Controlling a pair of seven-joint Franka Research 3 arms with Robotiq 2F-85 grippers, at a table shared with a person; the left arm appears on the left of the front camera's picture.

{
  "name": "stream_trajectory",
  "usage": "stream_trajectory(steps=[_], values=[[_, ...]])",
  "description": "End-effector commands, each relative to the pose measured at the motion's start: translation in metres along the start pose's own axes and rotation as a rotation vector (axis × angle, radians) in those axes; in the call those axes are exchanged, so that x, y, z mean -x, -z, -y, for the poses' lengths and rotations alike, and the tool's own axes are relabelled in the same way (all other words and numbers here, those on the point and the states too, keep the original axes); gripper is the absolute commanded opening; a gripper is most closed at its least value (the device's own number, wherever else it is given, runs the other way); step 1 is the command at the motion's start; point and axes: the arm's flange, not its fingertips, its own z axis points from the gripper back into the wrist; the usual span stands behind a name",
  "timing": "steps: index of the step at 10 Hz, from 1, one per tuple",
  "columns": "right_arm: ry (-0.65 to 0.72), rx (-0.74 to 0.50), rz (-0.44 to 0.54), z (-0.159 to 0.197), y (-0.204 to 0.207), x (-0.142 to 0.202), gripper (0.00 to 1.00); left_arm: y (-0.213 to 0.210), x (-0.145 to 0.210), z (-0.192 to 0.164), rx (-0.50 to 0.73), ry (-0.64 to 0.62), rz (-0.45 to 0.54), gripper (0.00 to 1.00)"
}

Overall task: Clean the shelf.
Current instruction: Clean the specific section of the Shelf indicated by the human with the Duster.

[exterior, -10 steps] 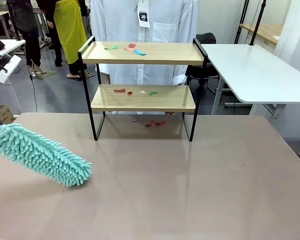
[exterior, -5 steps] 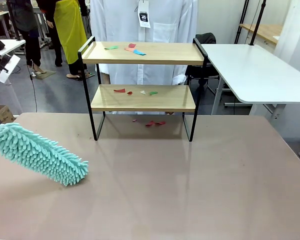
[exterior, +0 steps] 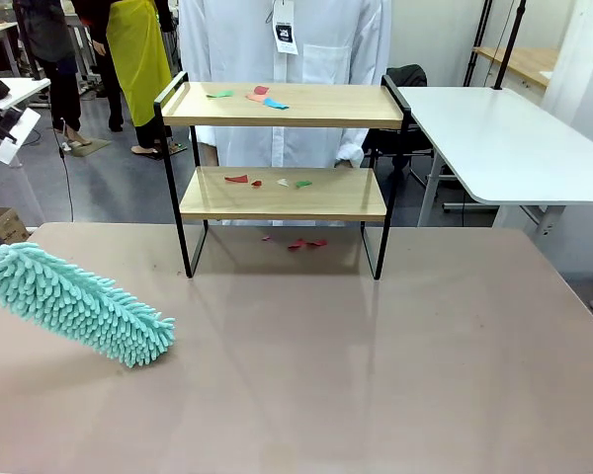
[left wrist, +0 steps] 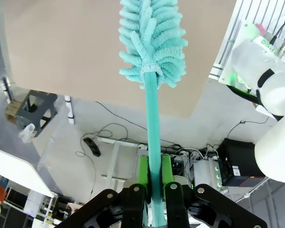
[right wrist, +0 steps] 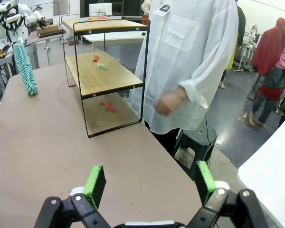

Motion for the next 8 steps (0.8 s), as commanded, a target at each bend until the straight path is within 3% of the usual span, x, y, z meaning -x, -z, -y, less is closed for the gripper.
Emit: stream_trajectory(steps=[1,8], values=[[-0.005,0.003,-0.001,0.0005,0.0004,-0.0026,1.00,-0.0017,0.0015,0.0011,-0.005,-0.016,-0.016,0.13],[-0.005,0.003,-0.001,0.0005,0.0004,-0.0026,1.00,-0.0017,0.0015,0.0011,-0.005,-0.016,-0.016,0.13]])
